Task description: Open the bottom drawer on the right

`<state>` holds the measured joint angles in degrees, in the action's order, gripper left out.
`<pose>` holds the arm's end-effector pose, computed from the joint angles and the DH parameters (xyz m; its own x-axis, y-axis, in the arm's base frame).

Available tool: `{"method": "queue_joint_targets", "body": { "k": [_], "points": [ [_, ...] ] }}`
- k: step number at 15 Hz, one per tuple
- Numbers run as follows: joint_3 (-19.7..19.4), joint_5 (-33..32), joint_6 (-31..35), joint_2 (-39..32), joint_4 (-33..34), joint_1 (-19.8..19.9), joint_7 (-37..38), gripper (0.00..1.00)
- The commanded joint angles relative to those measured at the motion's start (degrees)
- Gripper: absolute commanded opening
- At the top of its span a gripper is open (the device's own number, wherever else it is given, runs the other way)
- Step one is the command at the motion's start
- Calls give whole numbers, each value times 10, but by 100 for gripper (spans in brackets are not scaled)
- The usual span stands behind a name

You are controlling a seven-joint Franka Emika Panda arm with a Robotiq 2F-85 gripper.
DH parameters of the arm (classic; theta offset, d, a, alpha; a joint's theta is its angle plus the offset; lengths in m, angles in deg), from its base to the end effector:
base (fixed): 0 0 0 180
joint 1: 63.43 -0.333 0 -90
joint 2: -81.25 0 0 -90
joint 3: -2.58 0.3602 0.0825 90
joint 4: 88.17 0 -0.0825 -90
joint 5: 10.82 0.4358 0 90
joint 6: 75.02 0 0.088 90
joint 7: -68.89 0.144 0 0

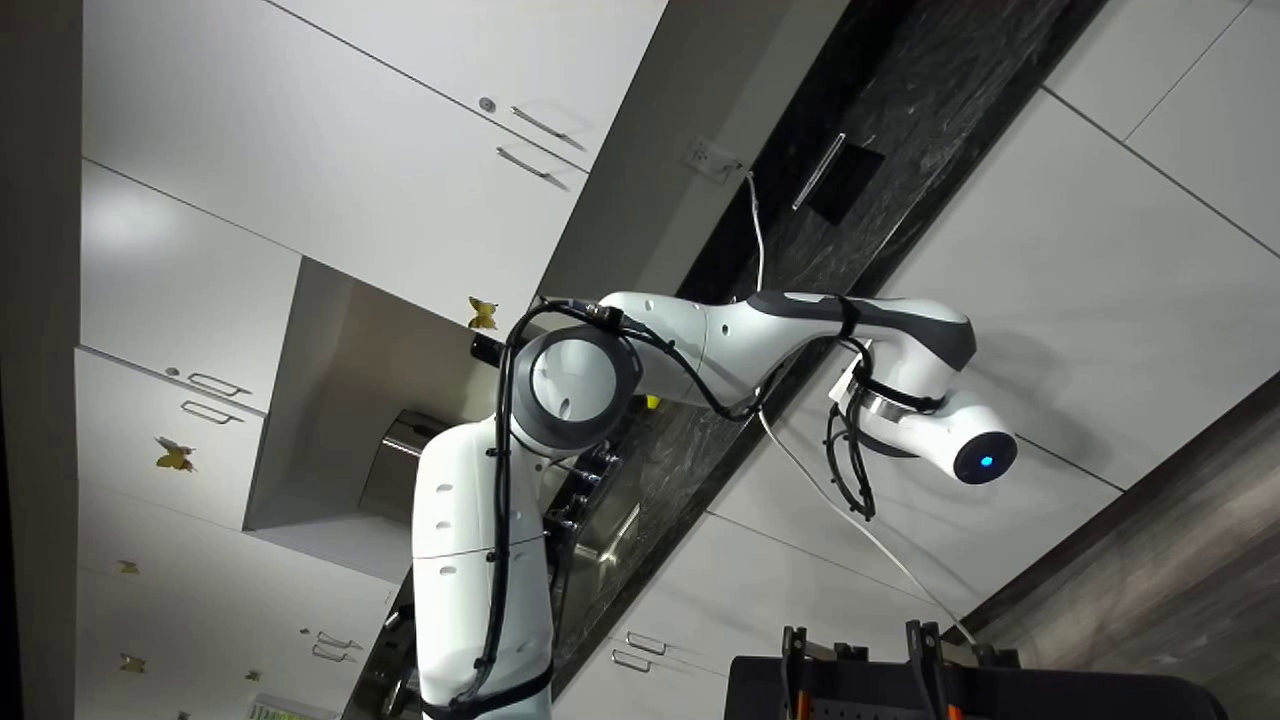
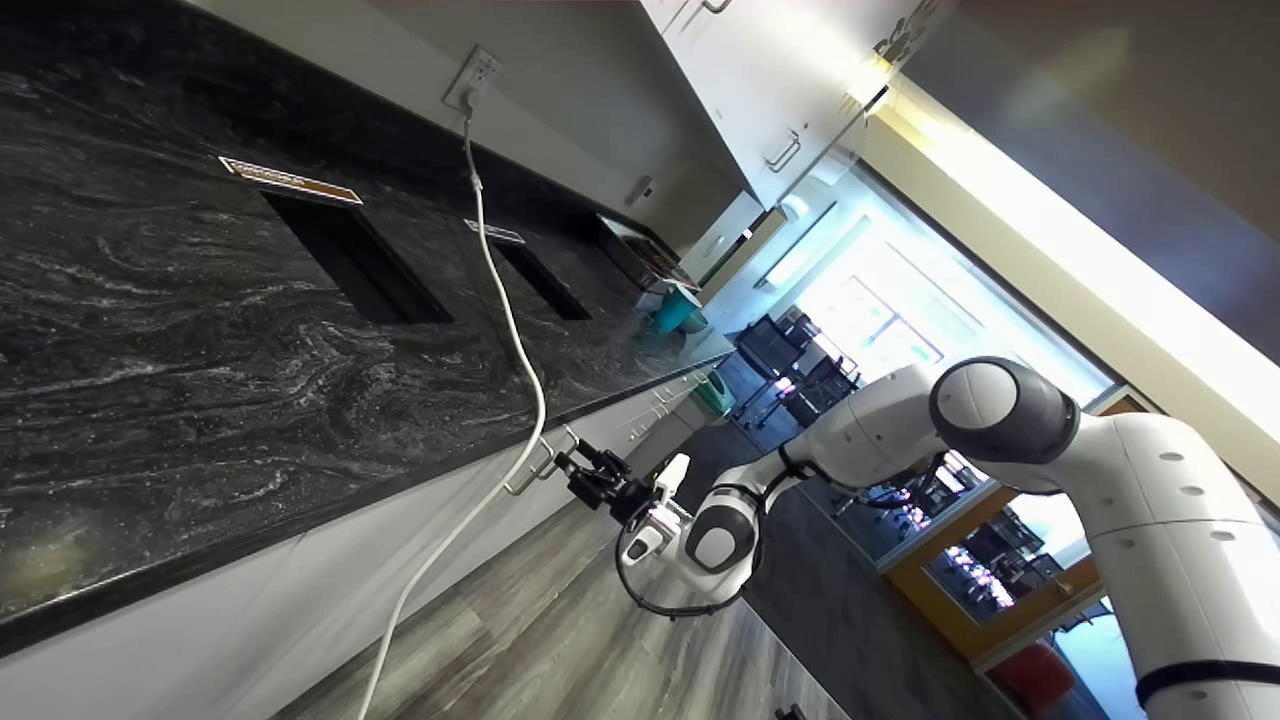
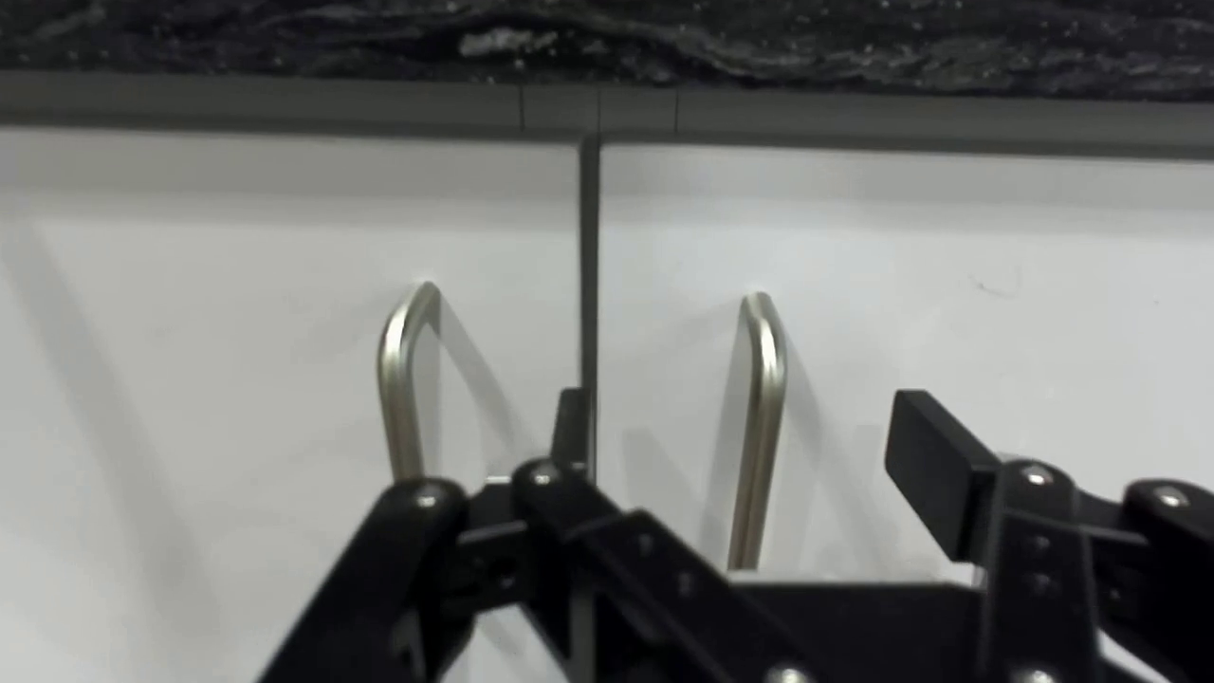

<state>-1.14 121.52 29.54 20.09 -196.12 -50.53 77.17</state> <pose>0.6152 -0.0963 -0.0859 -0.1207 -0.1163 -0.9858 -0.5215 0.8525 -0.0368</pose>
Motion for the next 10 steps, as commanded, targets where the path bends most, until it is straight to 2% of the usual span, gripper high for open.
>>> {"method": "queue_joint_targets", "body": {
  "k": [1,7,8,10],
  "points": [
    [4,13,7,-11,20,-2,9,49],
    [3,9,6,-13,23,-1,10,5],
    [1,1,6,-11,21,-2,14,0],
    [-6,-29,4,-8,16,-7,24,0]
  ]
}}
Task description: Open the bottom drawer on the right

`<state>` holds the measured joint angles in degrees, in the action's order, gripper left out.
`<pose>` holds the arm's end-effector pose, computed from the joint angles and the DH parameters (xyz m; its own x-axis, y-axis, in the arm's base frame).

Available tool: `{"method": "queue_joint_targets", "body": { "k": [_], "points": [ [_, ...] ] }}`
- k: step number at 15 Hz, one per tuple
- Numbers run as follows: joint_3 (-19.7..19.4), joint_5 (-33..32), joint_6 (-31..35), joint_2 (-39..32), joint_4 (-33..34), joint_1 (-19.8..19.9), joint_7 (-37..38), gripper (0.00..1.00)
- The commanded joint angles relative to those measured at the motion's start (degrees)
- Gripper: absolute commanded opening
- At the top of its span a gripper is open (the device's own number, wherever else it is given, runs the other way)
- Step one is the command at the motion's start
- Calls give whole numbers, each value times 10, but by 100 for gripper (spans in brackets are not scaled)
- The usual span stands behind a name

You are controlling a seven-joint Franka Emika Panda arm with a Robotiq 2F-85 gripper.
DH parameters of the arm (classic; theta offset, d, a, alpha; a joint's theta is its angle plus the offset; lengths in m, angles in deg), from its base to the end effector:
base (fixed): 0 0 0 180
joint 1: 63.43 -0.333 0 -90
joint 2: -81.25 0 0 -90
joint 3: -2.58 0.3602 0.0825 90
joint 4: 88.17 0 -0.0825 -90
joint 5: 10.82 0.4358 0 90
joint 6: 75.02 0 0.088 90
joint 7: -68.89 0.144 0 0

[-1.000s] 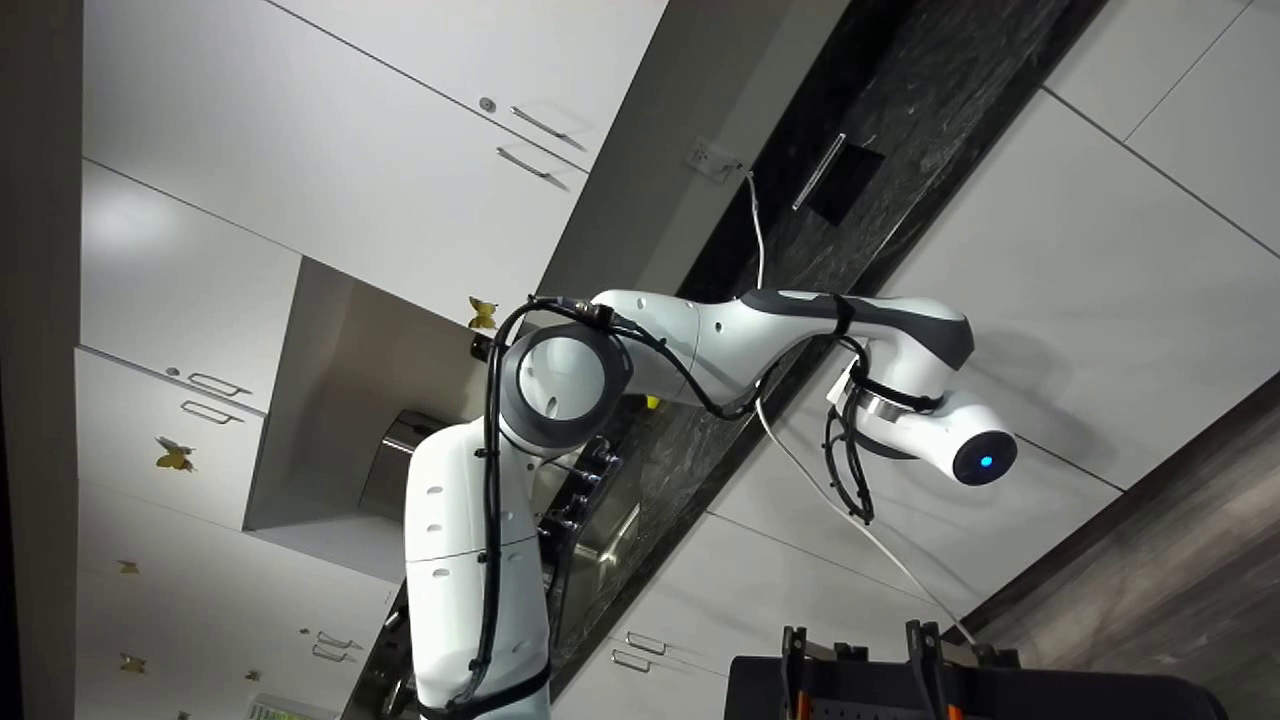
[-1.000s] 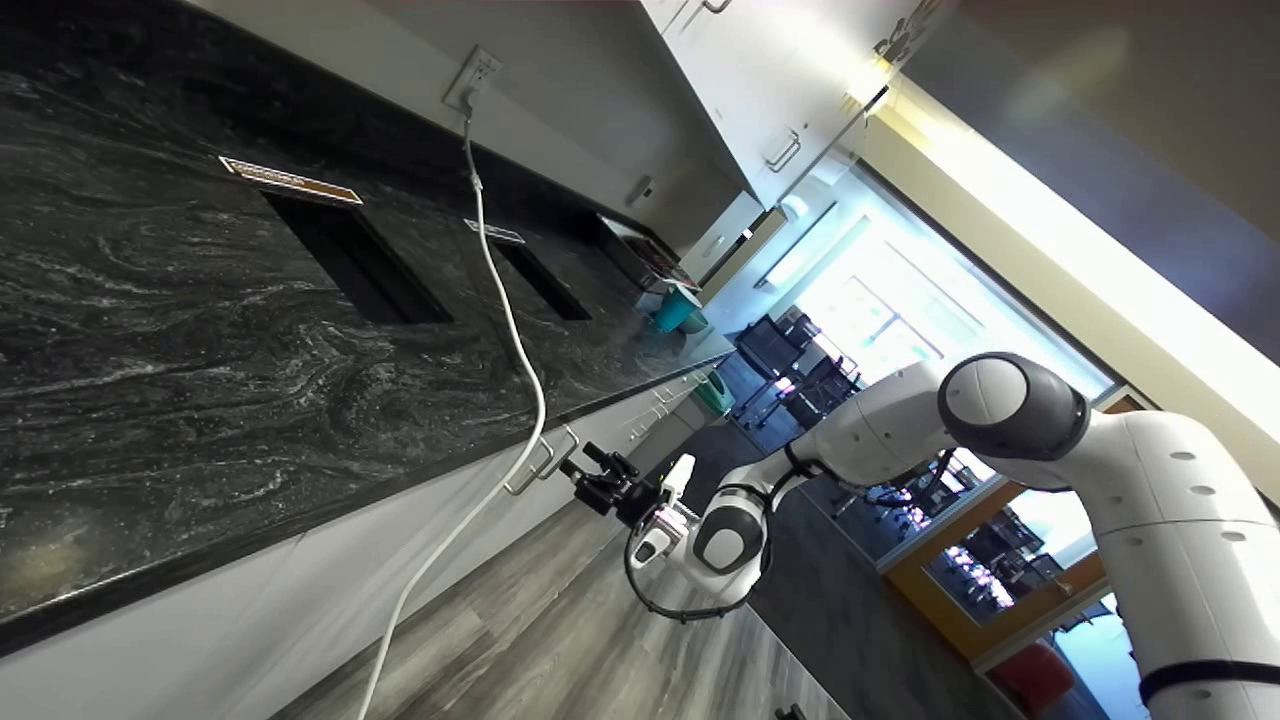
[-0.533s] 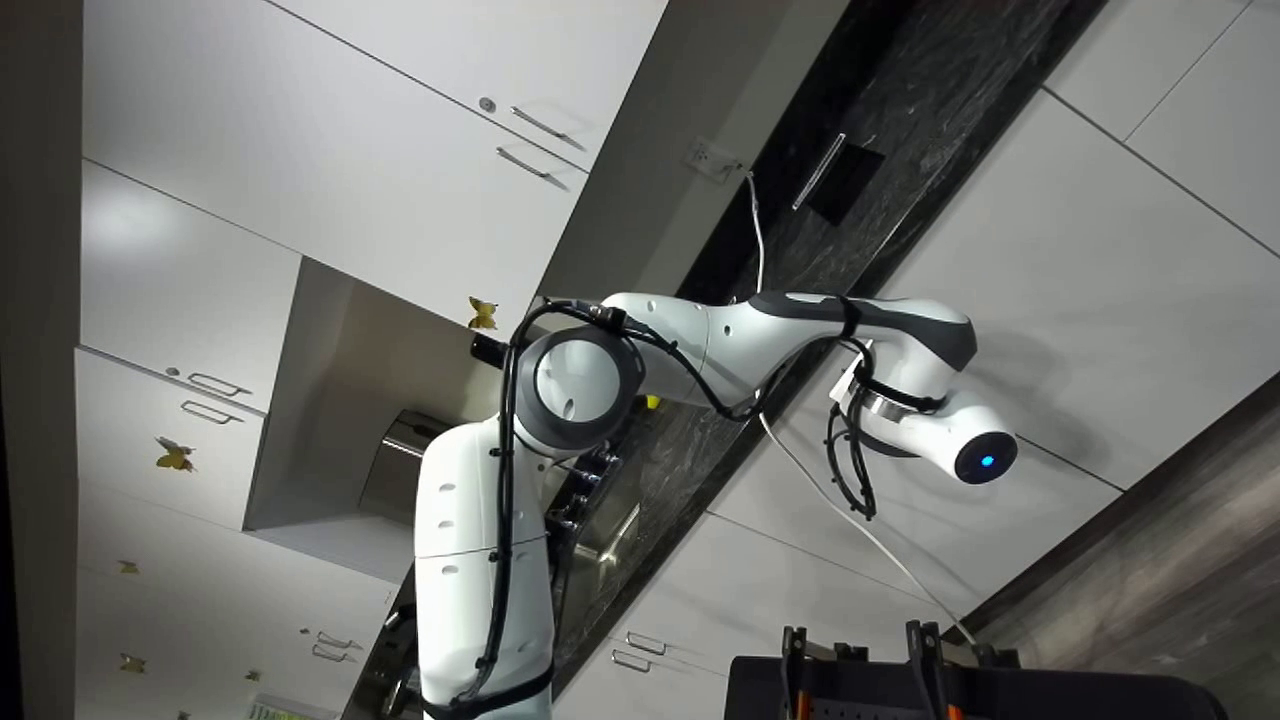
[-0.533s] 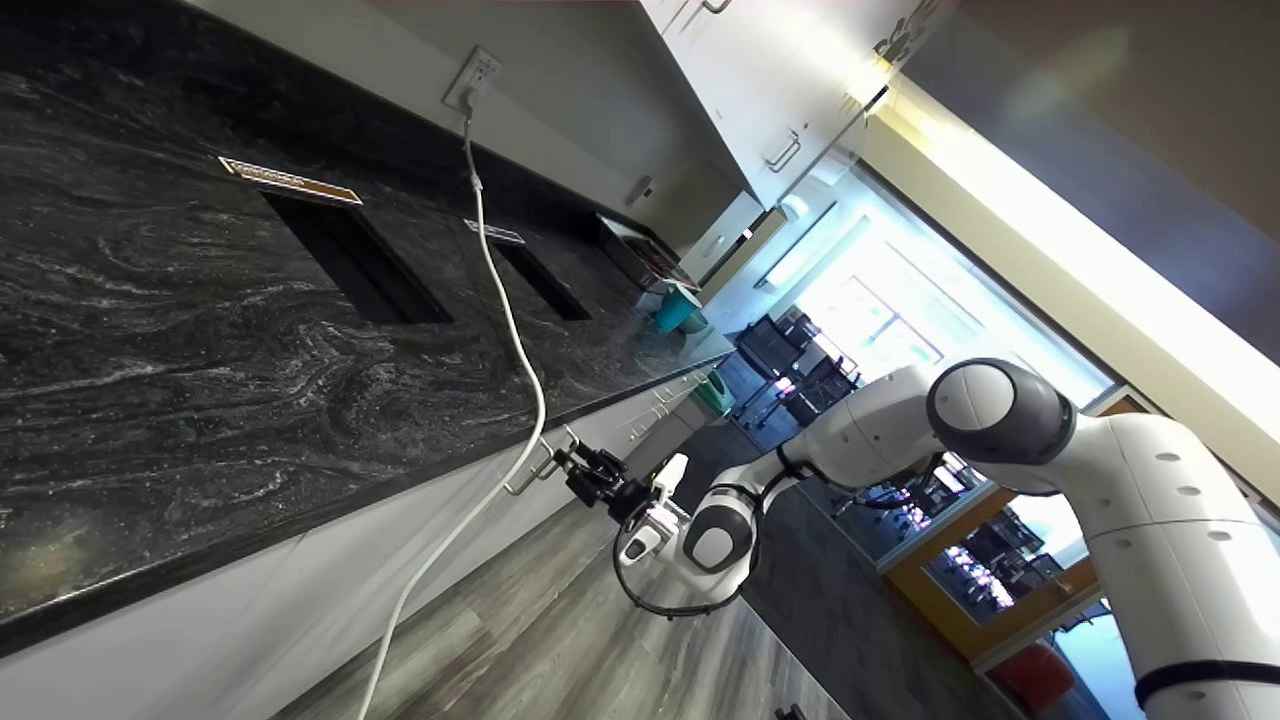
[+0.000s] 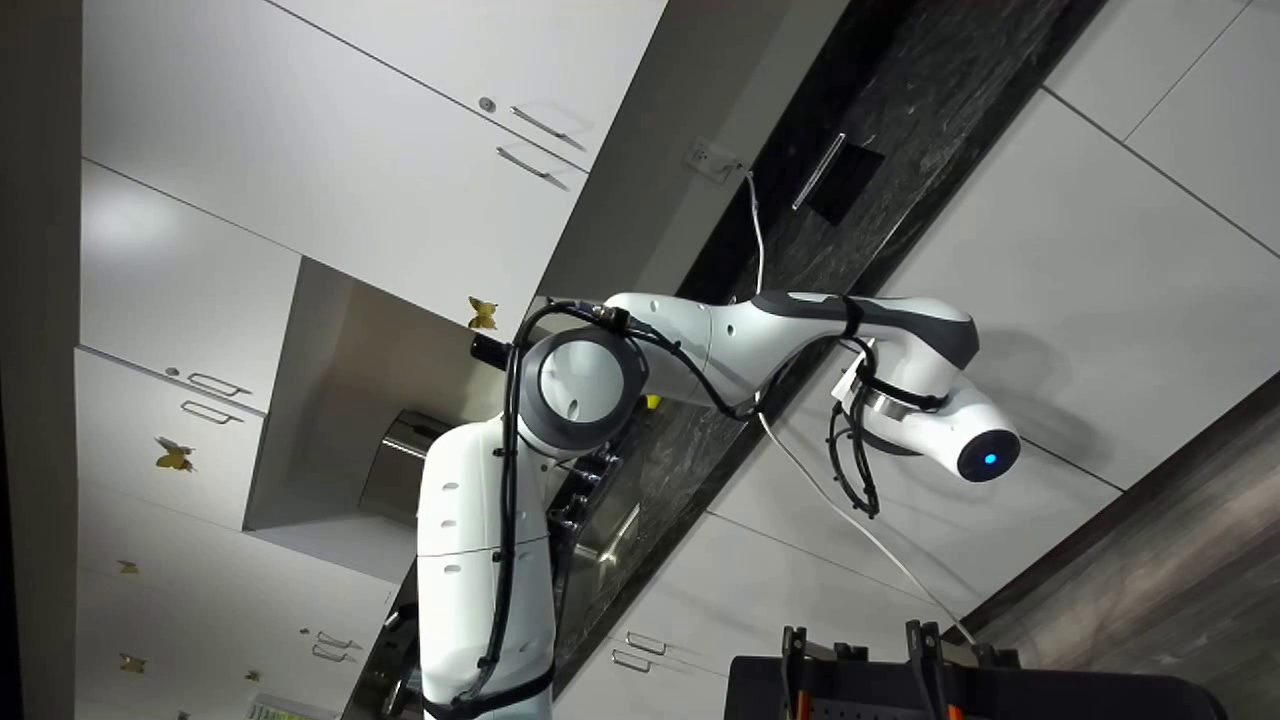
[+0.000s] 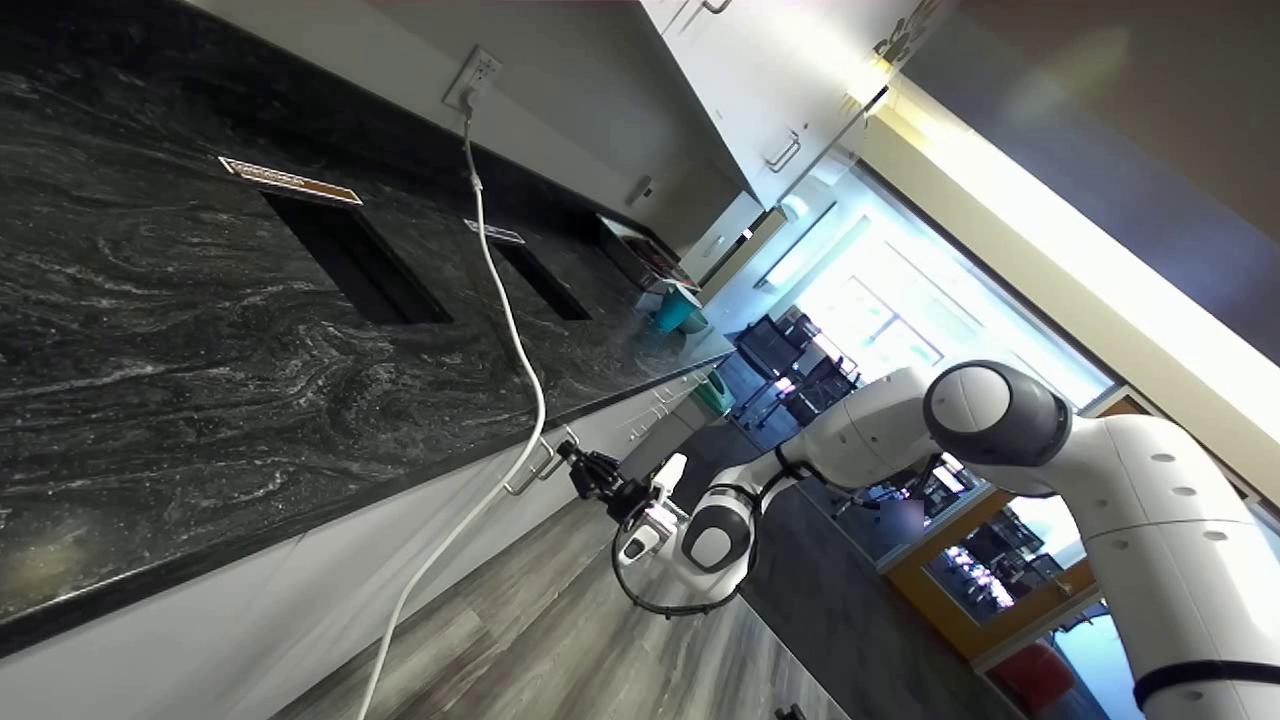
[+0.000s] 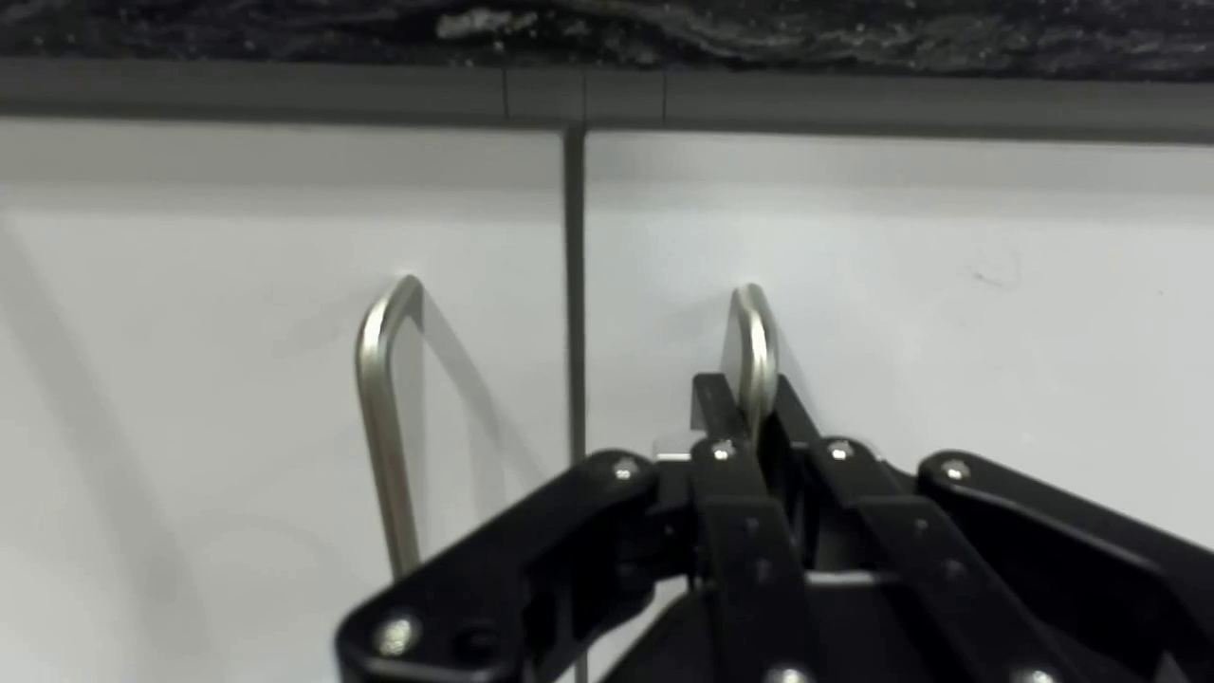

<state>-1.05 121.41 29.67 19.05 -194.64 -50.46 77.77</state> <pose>0.6205 -0.0973 -0.0906 -0.1205 -0.1103 -0.9866 -0.5221 0.8523 -0.0316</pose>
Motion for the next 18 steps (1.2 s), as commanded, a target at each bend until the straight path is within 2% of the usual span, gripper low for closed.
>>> {"method": "queue_joint_targets", "body": {
  "k": [1,8,18],
  "points": [
    [-11,-46,-2,4,-2,-8,24,2],
    [-54,-208,-46,6,10,18,72,2],
    [-87,-296,-112,-8,21,83,74,2]
  ]
}}
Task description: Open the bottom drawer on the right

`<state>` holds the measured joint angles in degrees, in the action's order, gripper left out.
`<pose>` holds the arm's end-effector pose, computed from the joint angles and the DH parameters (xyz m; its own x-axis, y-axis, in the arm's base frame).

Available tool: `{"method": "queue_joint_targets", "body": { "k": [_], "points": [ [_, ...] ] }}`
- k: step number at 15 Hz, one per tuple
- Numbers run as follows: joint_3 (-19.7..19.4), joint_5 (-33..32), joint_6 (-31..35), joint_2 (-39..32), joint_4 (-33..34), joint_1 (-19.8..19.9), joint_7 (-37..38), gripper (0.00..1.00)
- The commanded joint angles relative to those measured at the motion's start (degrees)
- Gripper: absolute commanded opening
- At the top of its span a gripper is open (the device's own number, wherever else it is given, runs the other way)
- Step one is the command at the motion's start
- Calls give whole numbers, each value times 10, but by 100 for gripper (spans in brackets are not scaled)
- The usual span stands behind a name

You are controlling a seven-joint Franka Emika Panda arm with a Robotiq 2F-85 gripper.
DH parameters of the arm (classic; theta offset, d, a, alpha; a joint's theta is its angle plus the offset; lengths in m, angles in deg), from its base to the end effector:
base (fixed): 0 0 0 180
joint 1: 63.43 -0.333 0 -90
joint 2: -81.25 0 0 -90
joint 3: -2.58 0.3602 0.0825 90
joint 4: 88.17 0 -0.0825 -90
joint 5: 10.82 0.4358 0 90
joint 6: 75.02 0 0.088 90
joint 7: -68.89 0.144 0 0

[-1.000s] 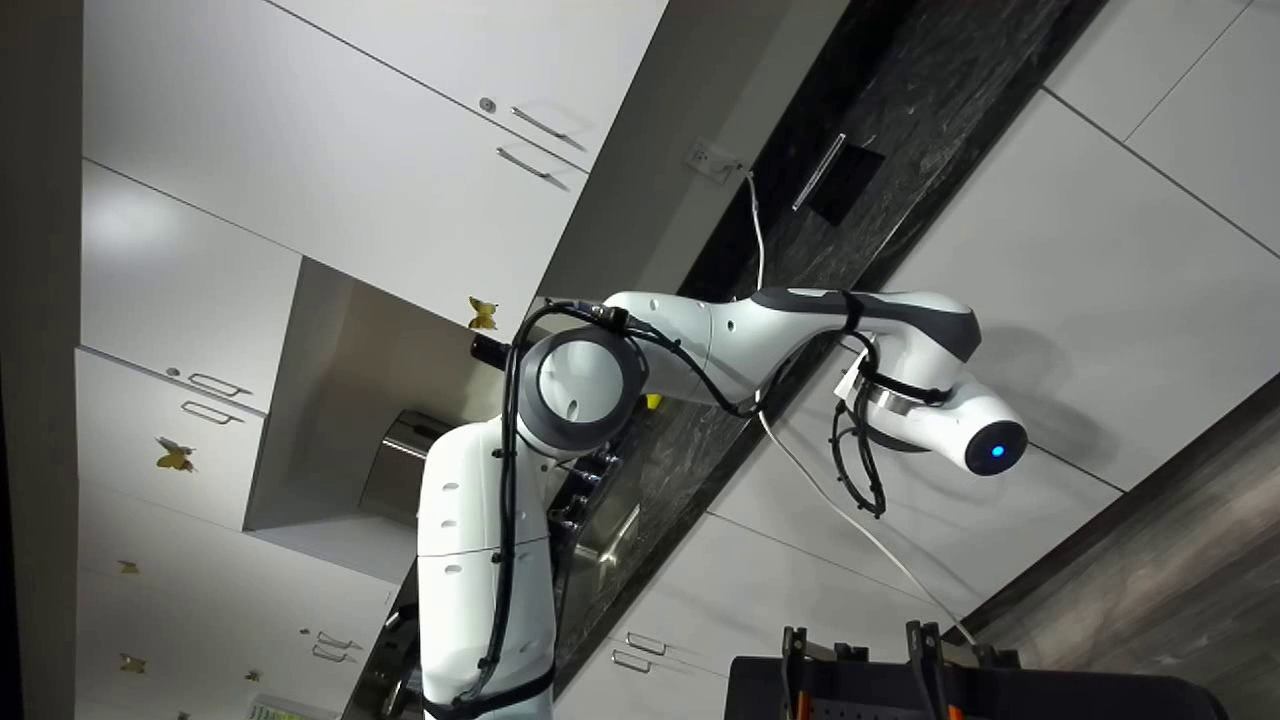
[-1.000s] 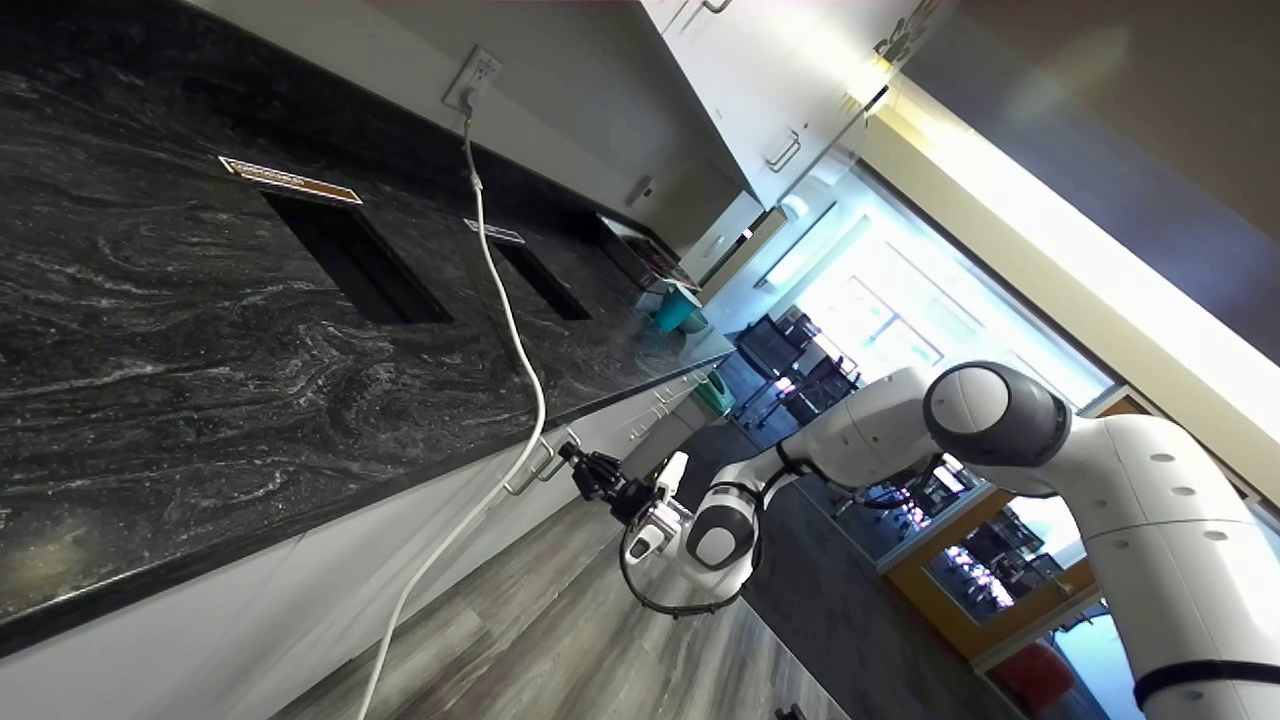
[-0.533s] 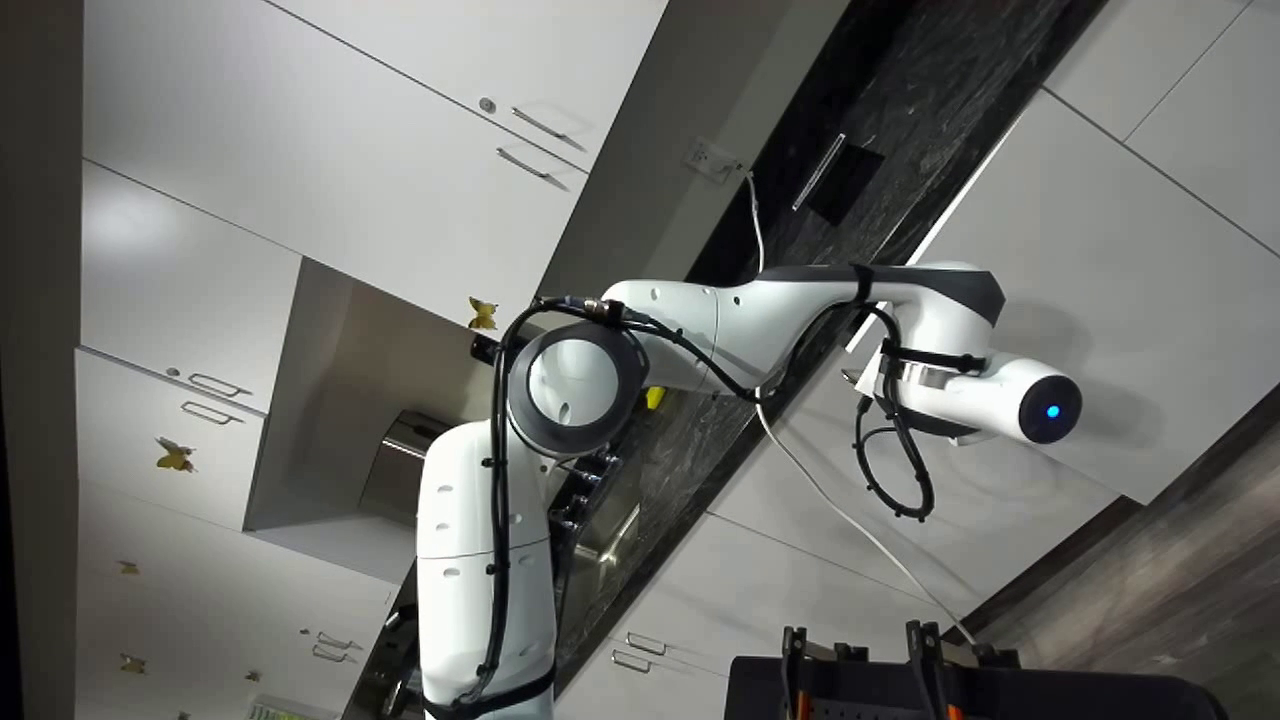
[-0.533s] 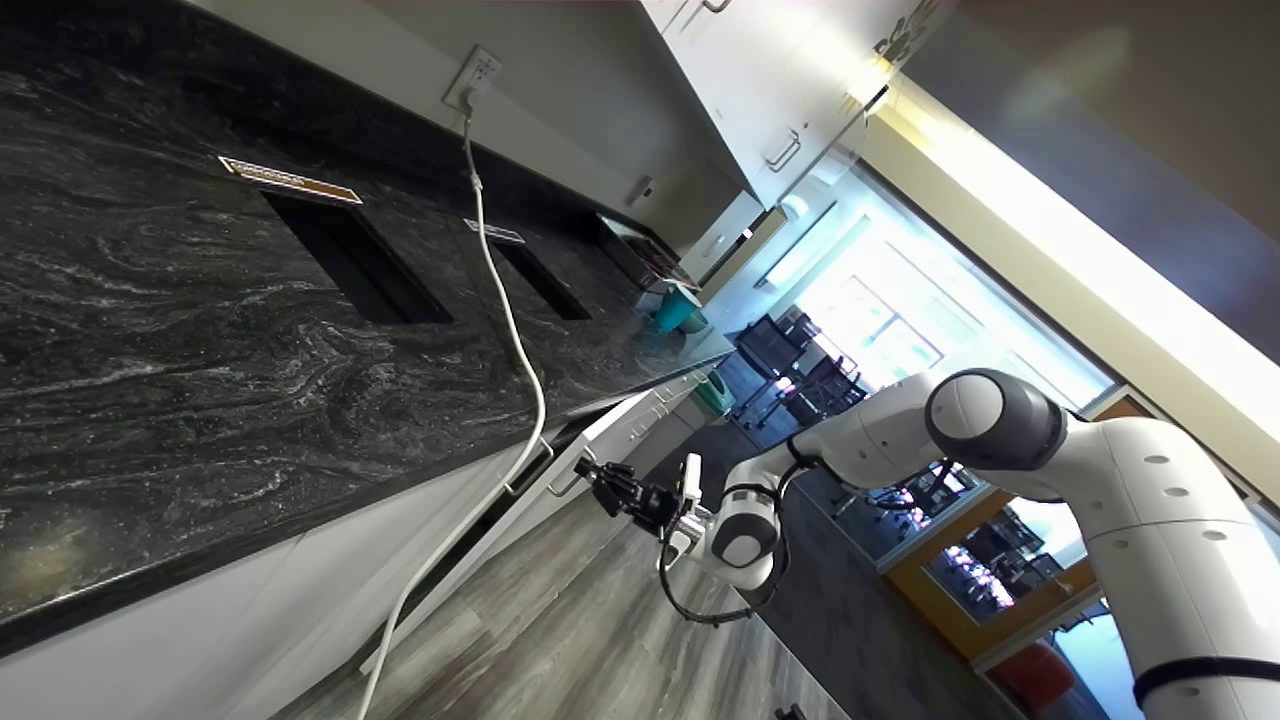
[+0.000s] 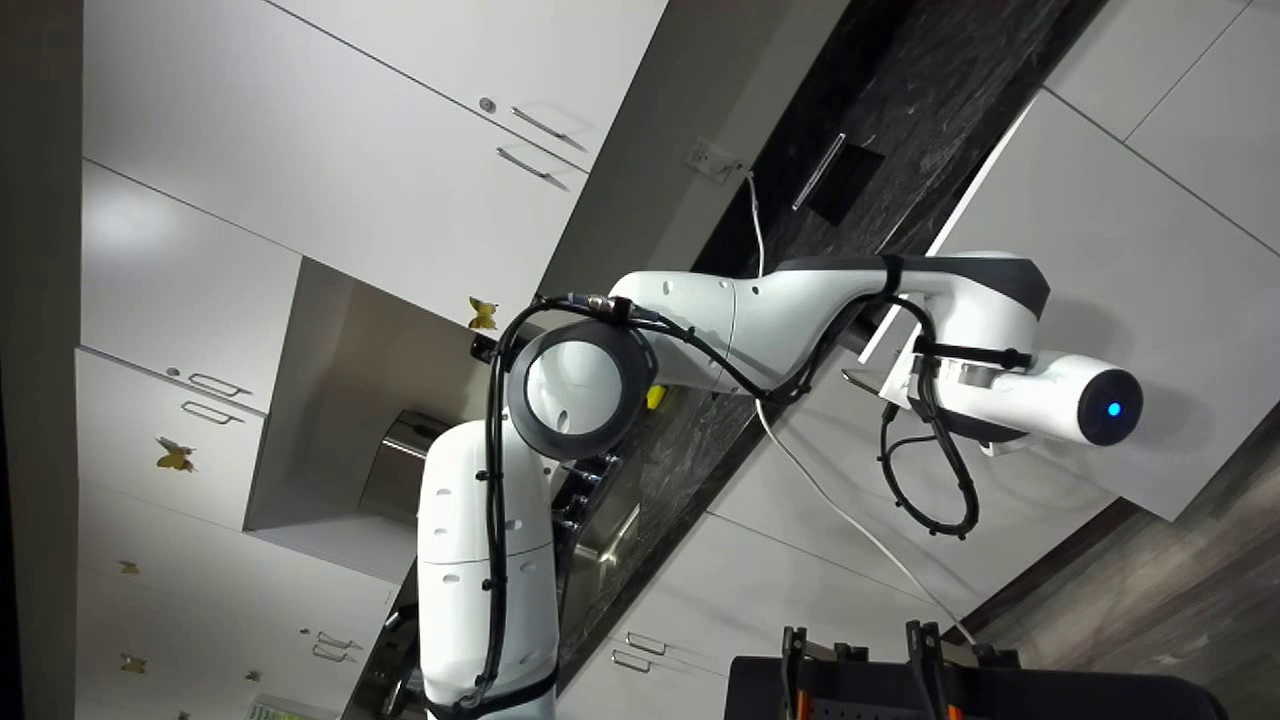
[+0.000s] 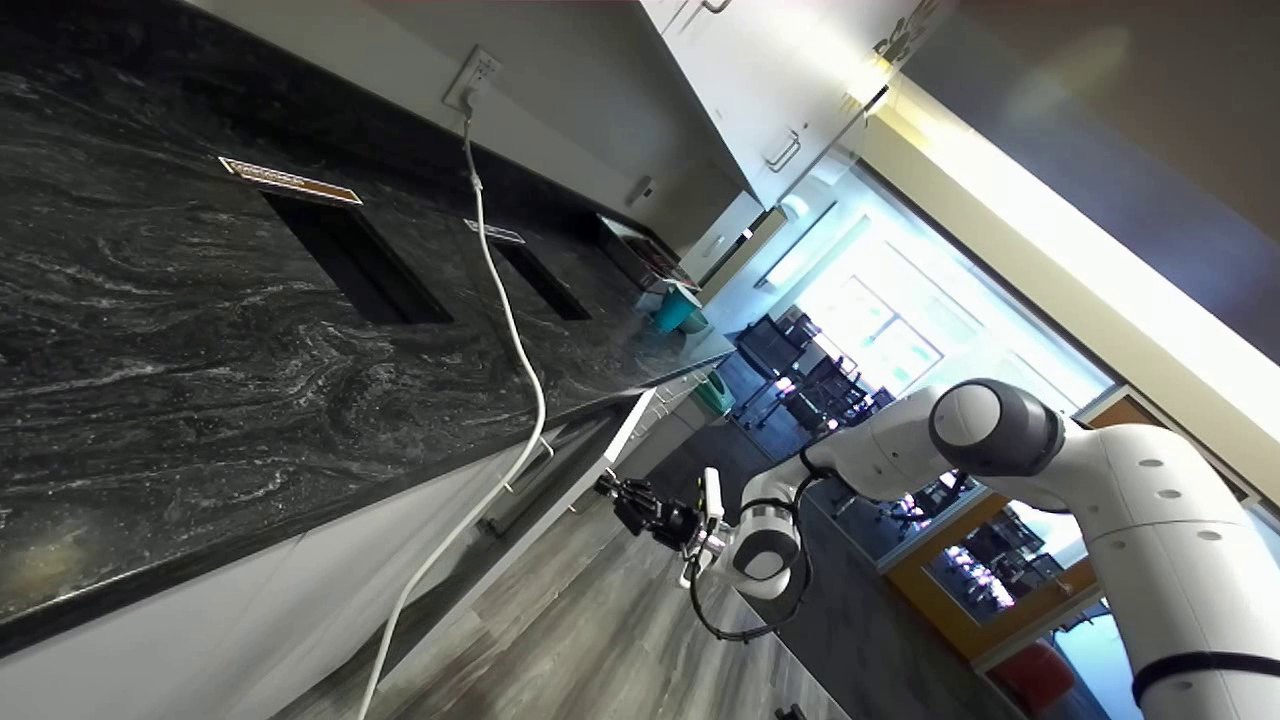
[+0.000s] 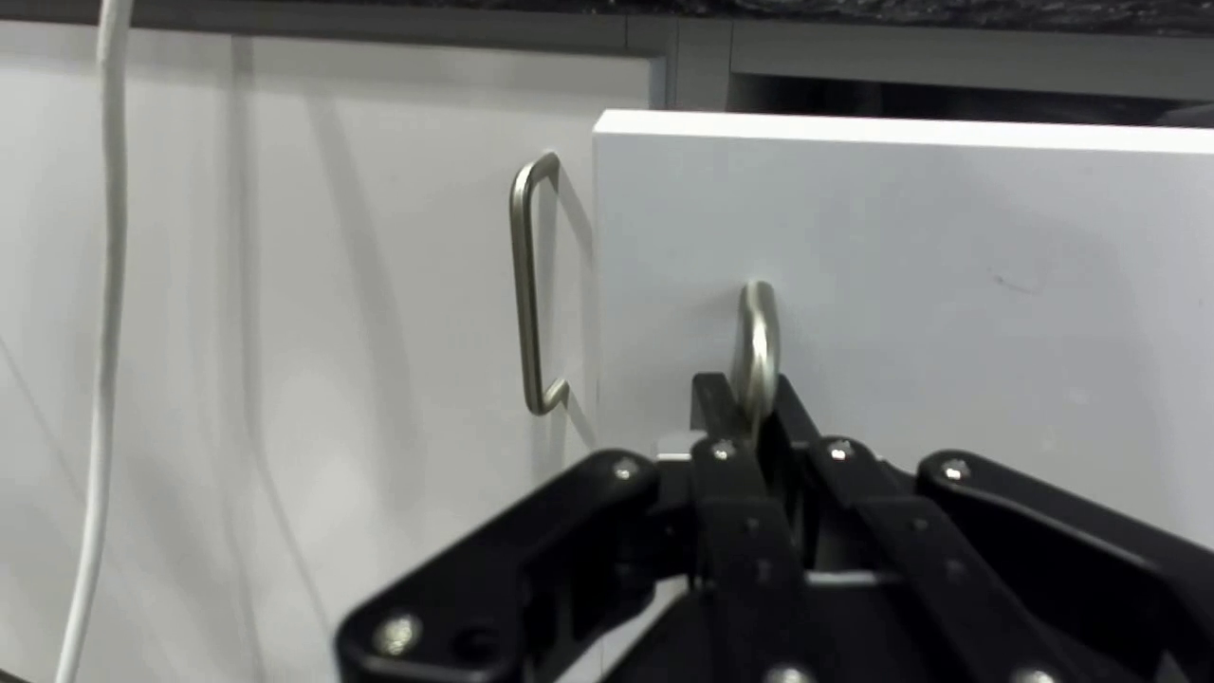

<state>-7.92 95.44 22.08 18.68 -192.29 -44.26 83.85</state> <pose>0.5736 -0.1902 -0.0842 -0.1249 -0.1668 -0.9780 -0.7472 0.6644 -0.0179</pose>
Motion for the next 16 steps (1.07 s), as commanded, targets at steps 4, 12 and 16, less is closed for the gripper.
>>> {"method": "queue_joint_targets", "body": {
  "k": [4,12,16],
  "points": [
    [-51,-115,-83,-9,10,44,23,2],
    [-81,-287,-173,-49,131,104,66,2],
    [-81,-320,-198,-71,182,142,75,2]
  ]
}}
